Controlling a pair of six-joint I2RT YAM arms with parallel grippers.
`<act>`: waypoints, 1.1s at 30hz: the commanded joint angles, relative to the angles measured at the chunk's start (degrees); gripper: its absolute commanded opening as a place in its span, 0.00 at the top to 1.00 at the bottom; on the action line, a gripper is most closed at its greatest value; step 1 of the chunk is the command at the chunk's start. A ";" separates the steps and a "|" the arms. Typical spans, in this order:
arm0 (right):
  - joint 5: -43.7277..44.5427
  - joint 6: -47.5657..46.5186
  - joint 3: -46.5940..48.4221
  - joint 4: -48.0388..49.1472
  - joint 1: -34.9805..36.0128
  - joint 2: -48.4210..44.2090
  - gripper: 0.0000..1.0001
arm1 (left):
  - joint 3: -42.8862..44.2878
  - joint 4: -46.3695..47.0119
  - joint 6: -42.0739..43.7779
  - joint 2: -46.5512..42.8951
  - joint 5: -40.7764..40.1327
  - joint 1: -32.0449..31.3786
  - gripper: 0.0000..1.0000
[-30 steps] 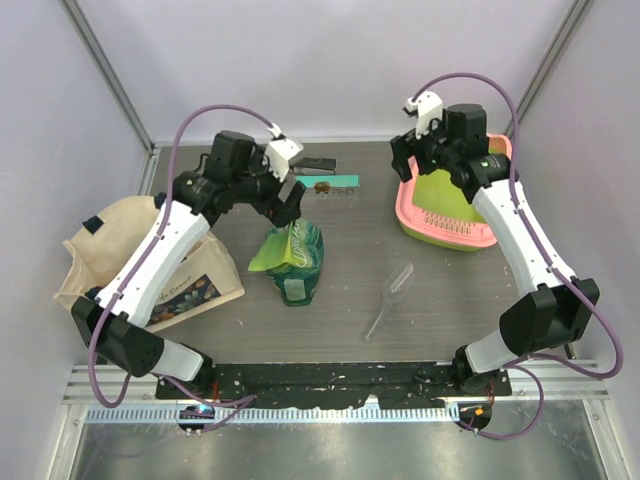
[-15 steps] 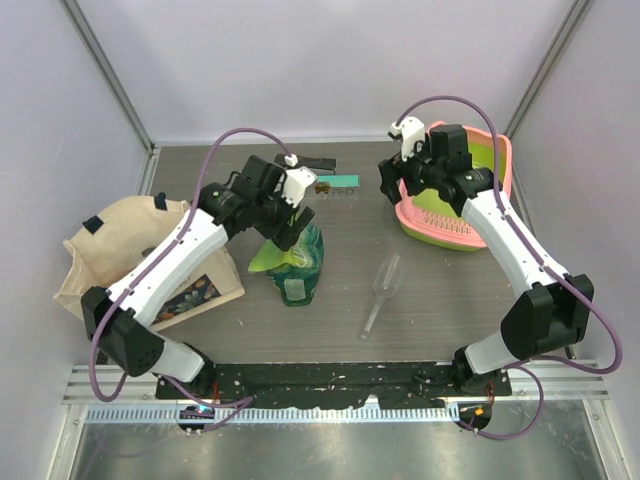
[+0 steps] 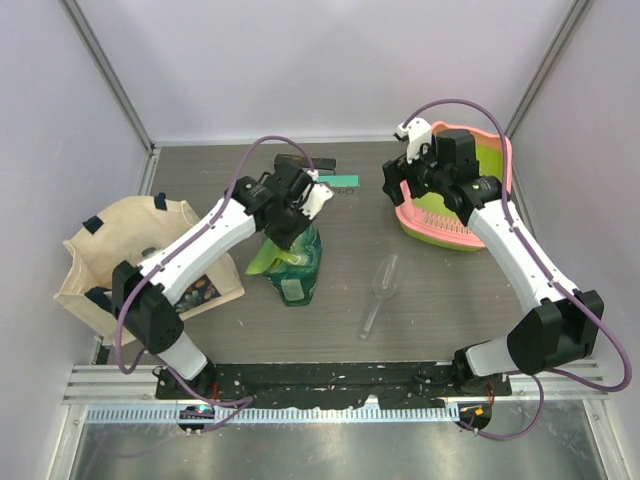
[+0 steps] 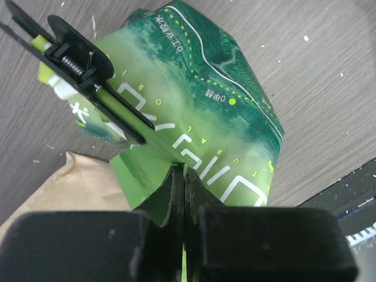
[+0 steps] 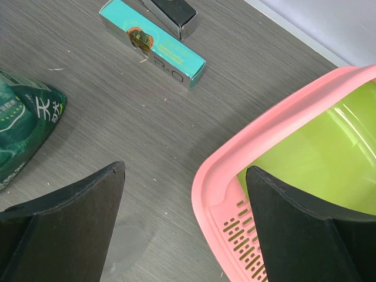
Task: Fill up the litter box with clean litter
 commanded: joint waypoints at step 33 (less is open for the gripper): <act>-32.11 -24.74 8.52 -5.64 2.83 10.32 0.16 | -9.31 43.45 36.53 -5.95 31.01 14.90 0.73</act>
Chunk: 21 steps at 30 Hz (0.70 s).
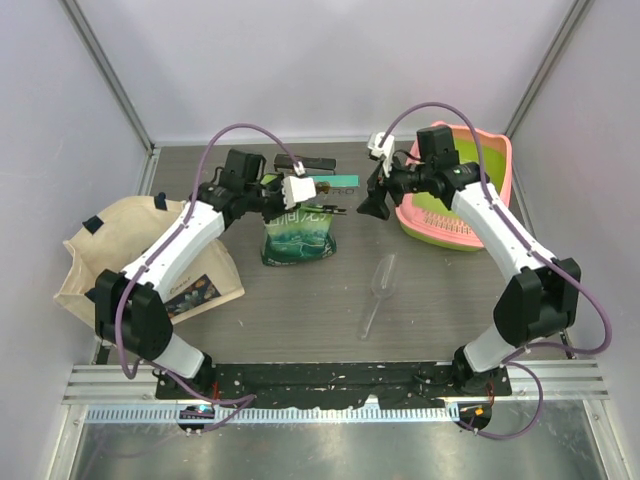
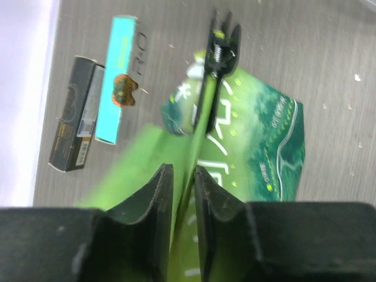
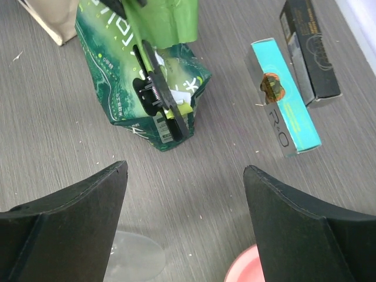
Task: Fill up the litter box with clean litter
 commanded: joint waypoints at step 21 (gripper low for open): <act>1.42 -20.17 14.22 -6.59 11.61 14.50 0.24 | -7.91 15.66 -38.19 -21.82 -18.82 1.23 0.19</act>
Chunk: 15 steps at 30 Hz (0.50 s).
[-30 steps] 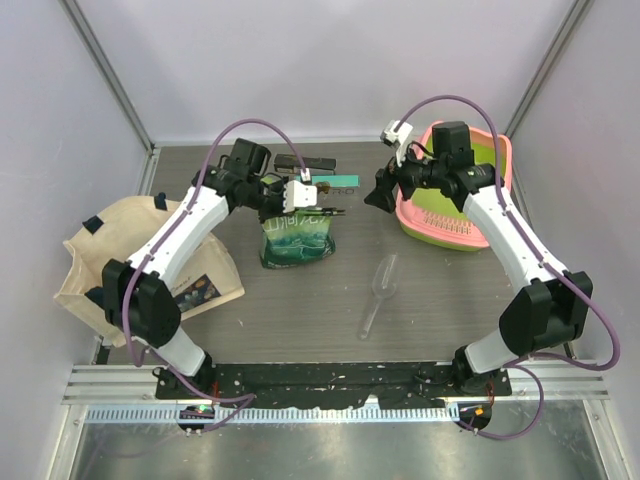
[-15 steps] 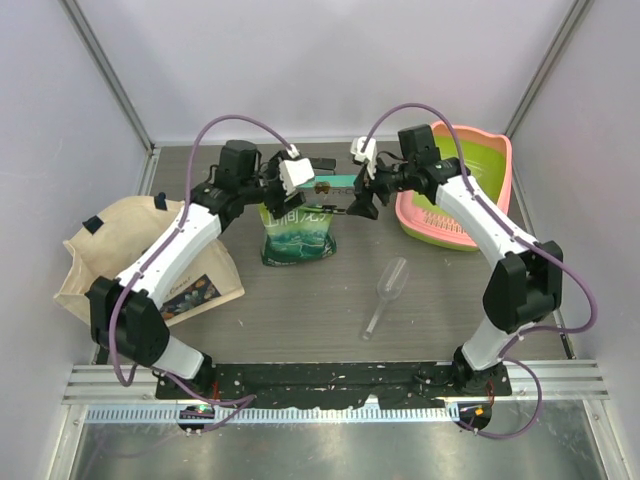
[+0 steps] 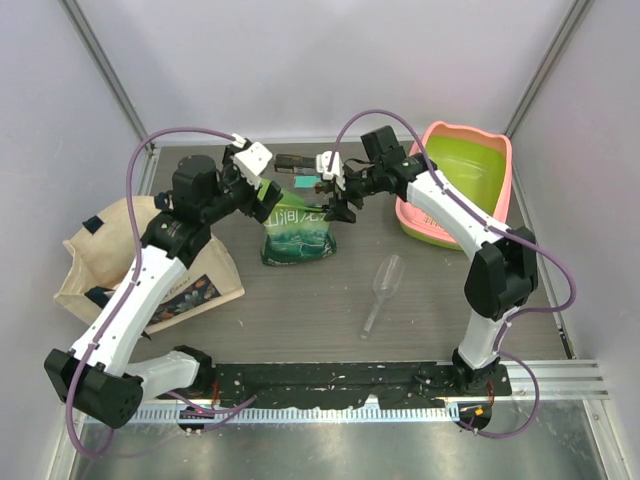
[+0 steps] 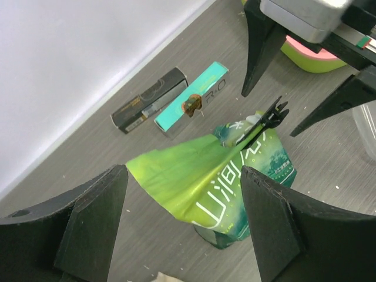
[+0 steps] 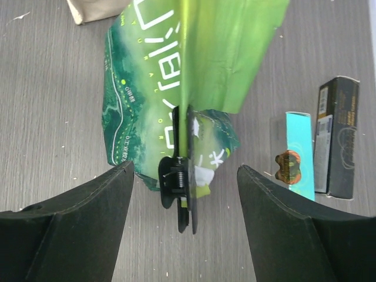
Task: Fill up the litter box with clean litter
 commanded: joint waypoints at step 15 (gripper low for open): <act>5.58 -4.53 2.20 -1.06 1.63 0.23 0.86 | -3.94 4.44 -6.40 -1.07 -3.53 0.70 0.19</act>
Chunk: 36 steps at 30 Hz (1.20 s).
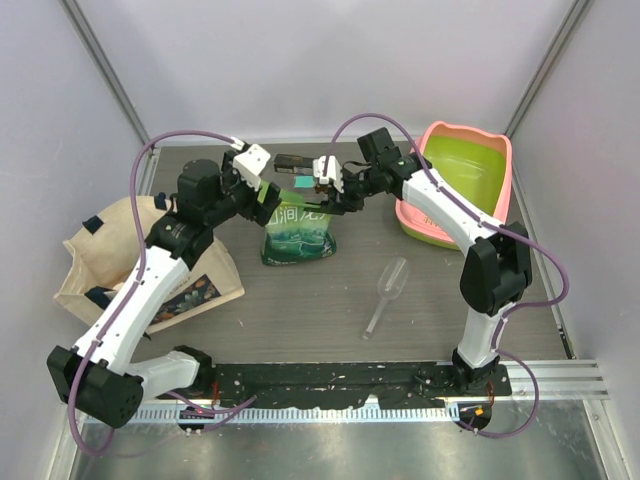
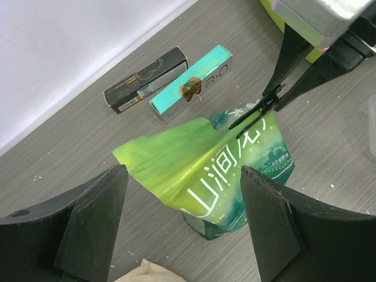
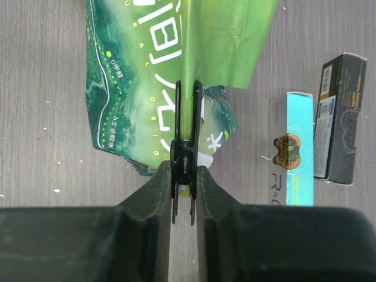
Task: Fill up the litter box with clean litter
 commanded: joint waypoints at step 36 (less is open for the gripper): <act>13.42 -13.44 -41.10 -32.17 -33.59 -34.41 0.99 | -0.78 8.90 -11.04 4.20 -0.55 0.33 0.19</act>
